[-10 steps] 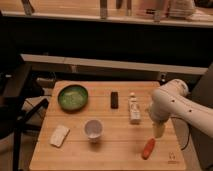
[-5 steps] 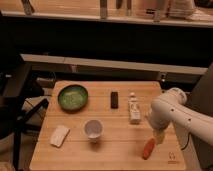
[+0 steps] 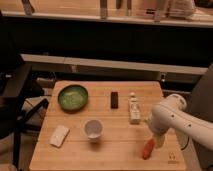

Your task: Place the pepper in the ceramic bowl

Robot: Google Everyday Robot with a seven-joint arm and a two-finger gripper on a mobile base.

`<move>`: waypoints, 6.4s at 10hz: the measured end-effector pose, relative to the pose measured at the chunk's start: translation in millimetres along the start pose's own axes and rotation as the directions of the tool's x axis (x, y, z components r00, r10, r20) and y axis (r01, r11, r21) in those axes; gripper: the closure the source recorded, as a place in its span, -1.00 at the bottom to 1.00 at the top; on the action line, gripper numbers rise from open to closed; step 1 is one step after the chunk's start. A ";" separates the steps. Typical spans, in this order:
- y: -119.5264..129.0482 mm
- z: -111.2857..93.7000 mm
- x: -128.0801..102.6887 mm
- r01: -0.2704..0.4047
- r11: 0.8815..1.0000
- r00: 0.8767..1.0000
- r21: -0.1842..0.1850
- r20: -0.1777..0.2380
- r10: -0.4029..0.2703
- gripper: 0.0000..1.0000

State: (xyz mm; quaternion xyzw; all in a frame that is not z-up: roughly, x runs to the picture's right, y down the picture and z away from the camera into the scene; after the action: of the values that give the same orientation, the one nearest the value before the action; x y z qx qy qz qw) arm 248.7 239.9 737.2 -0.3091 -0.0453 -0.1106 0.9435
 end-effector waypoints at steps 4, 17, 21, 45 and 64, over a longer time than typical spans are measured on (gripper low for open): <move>11.0 17.7 -2.2 0.015 1.000 1.000 -0.002 0.018 -0.015 -0.60; 40.2 48.9 -8.0 0.065 0.998 0.997 -0.027 0.037 -0.063 -0.60; 45.8 51.0 -8.7 0.086 0.996 0.996 -0.027 0.038 -0.085 -0.60; -70.3 -26.0 9.8 0.200 0.979 0.979 0.030 -0.033 -0.200 1.00; -178.7 -56.3 -80.0 0.362 0.931 0.927 0.052 -0.126 -0.354 1.00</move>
State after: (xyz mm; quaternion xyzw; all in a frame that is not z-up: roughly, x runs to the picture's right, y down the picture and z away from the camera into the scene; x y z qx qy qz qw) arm 129.7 80.8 782.1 -0.2534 -0.0507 -0.2967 0.9193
